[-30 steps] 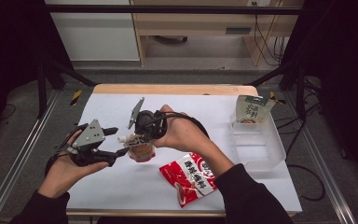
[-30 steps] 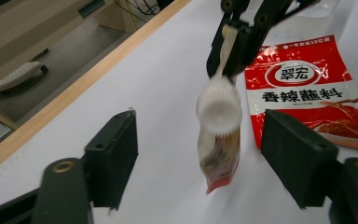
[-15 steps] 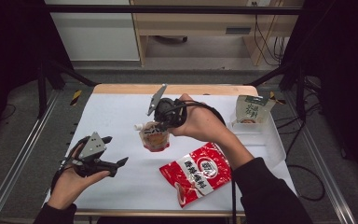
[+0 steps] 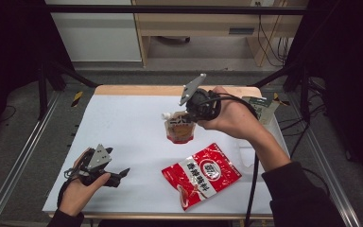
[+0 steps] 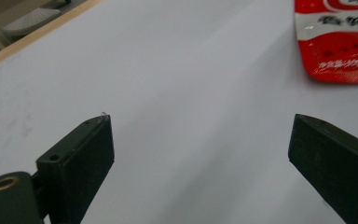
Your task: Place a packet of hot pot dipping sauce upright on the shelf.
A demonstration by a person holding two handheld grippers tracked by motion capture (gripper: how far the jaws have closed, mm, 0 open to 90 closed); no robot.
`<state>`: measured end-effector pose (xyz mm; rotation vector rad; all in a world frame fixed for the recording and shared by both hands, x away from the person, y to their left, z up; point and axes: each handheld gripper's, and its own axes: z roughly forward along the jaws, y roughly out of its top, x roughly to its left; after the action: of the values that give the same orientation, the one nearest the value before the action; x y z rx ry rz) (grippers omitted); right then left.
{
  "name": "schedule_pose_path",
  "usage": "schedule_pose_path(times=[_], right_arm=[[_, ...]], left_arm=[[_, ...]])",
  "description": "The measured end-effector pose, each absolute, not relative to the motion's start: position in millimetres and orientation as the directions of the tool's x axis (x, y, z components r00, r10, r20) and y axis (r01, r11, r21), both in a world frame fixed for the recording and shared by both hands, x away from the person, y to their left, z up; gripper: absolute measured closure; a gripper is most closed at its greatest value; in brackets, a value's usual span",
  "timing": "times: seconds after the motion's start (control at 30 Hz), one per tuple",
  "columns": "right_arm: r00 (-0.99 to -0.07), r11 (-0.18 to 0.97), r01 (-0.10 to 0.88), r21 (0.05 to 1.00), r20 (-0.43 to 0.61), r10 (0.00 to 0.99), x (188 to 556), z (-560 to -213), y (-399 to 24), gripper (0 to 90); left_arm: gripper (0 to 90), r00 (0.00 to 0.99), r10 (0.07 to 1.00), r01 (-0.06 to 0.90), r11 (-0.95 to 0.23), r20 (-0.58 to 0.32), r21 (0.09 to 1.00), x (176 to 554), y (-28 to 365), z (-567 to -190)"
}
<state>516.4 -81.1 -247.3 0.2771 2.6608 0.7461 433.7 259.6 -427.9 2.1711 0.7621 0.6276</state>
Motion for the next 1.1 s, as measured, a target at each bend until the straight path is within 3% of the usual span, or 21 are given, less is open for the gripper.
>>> schedule_pose_path(times=[0.3, 1.1], right_arm=[[-0.888, 0.828, 0.093, 0.553, -0.33, 0.319, 514, -235, -122, 88.1], [-0.804, 0.788, 0.172, 0.592, -0.377, 0.459, 506, -217, -220, 88.2]], left_arm=[[6.6, 0.647, 0.749, 0.355, -0.463, 0.143, 0.812, 433, 274, -437], [6.6, 0.613, 0.767, 0.362, -0.487, 0.19, 0.795, 434, 273, -442]])
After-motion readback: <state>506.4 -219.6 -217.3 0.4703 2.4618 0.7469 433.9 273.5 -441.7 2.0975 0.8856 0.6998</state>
